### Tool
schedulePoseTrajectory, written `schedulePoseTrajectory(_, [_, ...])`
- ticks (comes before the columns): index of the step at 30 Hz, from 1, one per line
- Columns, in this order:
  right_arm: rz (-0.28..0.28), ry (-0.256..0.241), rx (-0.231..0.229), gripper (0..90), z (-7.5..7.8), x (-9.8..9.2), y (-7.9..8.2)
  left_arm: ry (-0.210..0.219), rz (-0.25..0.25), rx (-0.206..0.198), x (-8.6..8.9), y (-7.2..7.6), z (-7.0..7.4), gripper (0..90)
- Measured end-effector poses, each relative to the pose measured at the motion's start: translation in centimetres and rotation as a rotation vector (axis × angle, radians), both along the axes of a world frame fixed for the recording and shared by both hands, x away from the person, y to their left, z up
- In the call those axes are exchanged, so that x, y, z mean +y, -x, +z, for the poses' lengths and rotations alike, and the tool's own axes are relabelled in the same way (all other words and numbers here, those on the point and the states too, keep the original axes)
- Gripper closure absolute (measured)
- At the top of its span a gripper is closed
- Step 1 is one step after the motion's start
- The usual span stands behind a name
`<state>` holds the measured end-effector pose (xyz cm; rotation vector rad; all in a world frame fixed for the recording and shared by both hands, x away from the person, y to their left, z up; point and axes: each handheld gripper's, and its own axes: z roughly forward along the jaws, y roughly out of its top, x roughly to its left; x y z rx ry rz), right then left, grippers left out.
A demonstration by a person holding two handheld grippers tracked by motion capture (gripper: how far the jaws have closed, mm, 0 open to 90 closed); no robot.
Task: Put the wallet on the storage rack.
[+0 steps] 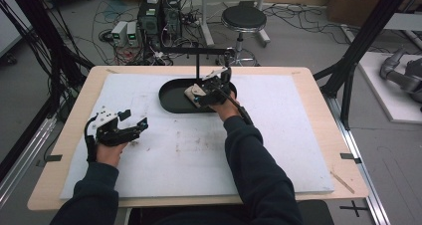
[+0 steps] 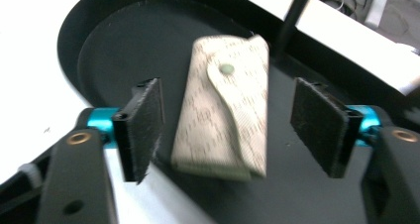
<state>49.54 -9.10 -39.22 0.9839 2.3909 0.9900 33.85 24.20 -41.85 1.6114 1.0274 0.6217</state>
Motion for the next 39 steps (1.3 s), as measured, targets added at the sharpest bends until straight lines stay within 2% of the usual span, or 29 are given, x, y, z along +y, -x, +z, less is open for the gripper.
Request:
schedulePoseTrajectory(3, [0.001, -0.043, -0.038, 24.9, 0.6, -1.9, 1.1, 0.003, -0.005, -0.002, -0.2, 0.0, 0.0, 23.8])
schedulePoseTrajectory(5, [-0.014, -0.049, 0.000, 20.9, 1.0, -3.2, 1.5, 0.005, -0.006, -0.003, -0.1, -0.1, -0.1, 23.8])
schedulePoseTrajectory(8, [-0.004, -0.086, -0.025, 20.9, 1.3, -5.3, 2.9, 0.010, -0.001, 0.002, 0.0, -0.1, -0.1, 23.8])
schedulePoseTrajectory(10, [-0.008, -0.112, -0.010, 20.5, 1.5, -6.6, 3.7, 0.010, 0.004, 0.001, 0.0, -0.1, 0.0, 23.8])
schedulePoseTrajectory(11, [-0.004, -0.122, -0.028, 20.5, 1.4, -7.4, 4.3, 0.009, 0.005, 0.002, 0.1, 0.0, 0.0, 23.8])
schedulePoseTrajectory(13, [-0.008, -0.123, -0.026, 20.5, 1.5, -8.7, 5.2, 0.008, 0.007, 0.000, 0.0, 0.0, 0.0, 23.8])
schedulePoseTrajectory(15, [-0.004, -0.146, -0.051, 20.5, 1.3, -10.3, 6.5, 0.003, 0.005, 0.001, -0.1, 0.0, 0.0, 23.8])
schedulePoseTrajectory(19, [-0.015, -0.130, -0.072, 20.5, 0.8, -12.9, 8.4, -0.003, 0.007, 0.001, -0.1, 0.0, 0.0, 23.8])
schedulePoseTrajectory(23, [-0.060, -0.123, -0.104, 20.5, 0.0, -15.7, 10.6, 0.003, 0.009, -0.010, -0.1, 0.1, 0.1, 23.8])
schedulePoseTrajectory(27, [-0.115, -0.137, -0.155, 20.4, -0.7, -18.3, 12.7, 0.006, 0.006, -0.017, -0.1, 0.1, 0.2, 23.8])
schedulePoseTrajectory(29, [-0.114, -0.136, -0.188, 20.5, -0.9, -19.4, 13.6, 0.017, 0.004, -0.022, 0.0, 0.1, 0.2, 23.8])
schedulePoseTrajectory(34, [-0.156, -0.142, -0.200, 20.5, -1.0, -21.0, 15.2, 0.028, 0.004, -0.029, 0.0, 0.3, 0.4, 23.8])
schedulePoseTrajectory(39, [-0.183, -0.124, -0.194, 20.5, -1.3, -21.4, 15.4, 0.025, -0.006, -0.029, -0.1, 0.2, 0.3, 23.8])
